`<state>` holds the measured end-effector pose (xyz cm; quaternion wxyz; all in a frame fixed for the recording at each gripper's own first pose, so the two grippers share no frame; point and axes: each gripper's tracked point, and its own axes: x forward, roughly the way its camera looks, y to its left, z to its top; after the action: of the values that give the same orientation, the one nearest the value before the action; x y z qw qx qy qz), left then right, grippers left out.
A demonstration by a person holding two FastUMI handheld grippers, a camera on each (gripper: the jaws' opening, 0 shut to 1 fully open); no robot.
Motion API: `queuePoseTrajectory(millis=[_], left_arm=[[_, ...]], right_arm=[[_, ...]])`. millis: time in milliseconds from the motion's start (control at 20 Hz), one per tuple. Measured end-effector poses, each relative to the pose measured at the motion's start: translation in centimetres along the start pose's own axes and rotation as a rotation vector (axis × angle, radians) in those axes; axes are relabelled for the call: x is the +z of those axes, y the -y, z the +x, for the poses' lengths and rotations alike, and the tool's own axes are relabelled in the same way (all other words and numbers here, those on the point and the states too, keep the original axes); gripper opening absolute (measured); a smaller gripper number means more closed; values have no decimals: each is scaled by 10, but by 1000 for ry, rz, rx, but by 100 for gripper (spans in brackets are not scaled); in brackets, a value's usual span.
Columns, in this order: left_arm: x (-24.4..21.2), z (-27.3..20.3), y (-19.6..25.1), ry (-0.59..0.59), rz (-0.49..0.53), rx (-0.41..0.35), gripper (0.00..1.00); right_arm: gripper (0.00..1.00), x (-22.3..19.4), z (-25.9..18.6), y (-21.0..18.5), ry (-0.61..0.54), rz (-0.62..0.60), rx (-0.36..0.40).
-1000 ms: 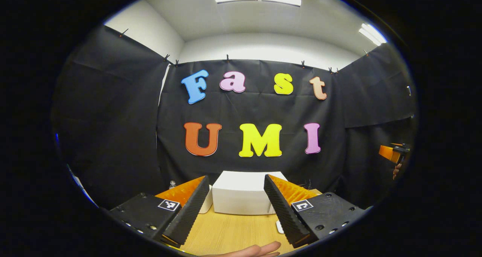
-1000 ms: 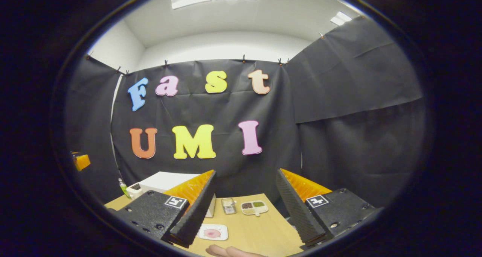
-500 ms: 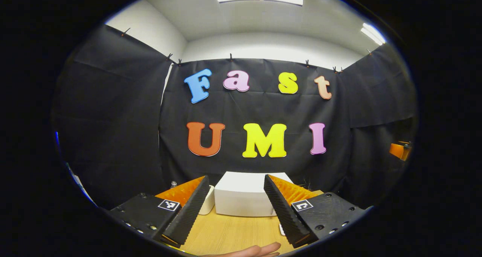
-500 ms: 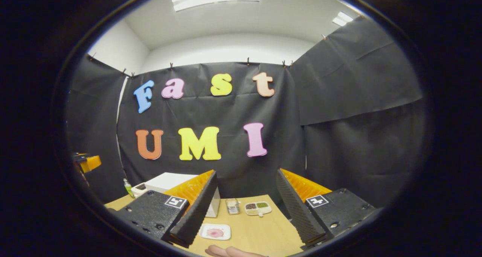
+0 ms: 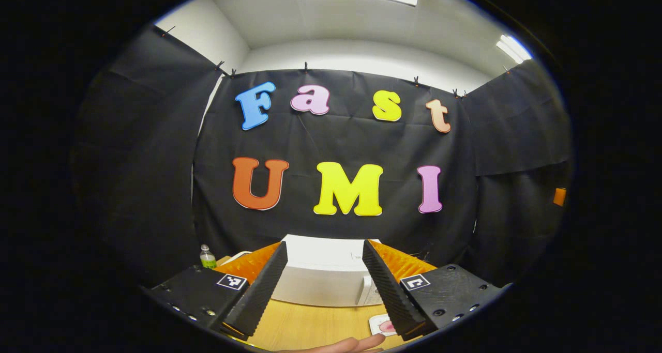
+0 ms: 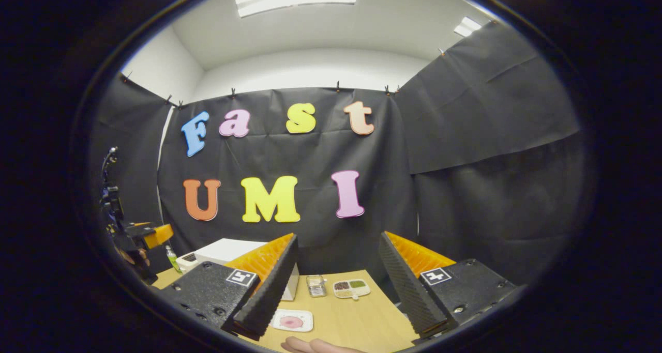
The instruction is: Open the microwave oven with the left hand, put the food in, and close the microwave oven.
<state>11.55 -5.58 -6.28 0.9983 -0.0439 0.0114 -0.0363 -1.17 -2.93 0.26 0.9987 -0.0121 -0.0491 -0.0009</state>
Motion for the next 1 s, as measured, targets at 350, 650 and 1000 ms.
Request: queuePoseTrajectory(millis=[350,650,1000], left_arm=[[-107,78,47,-94,46,-60,92],[-208,128,94,-168,11,-90,93],[-284,179,99,-234,0,-52,91]], right_arm=[[100,-12,8,14,10,32,-44],[100,-14,3,18,-8,-3,-20],[100,-17,-1,35,2,-33,5]])
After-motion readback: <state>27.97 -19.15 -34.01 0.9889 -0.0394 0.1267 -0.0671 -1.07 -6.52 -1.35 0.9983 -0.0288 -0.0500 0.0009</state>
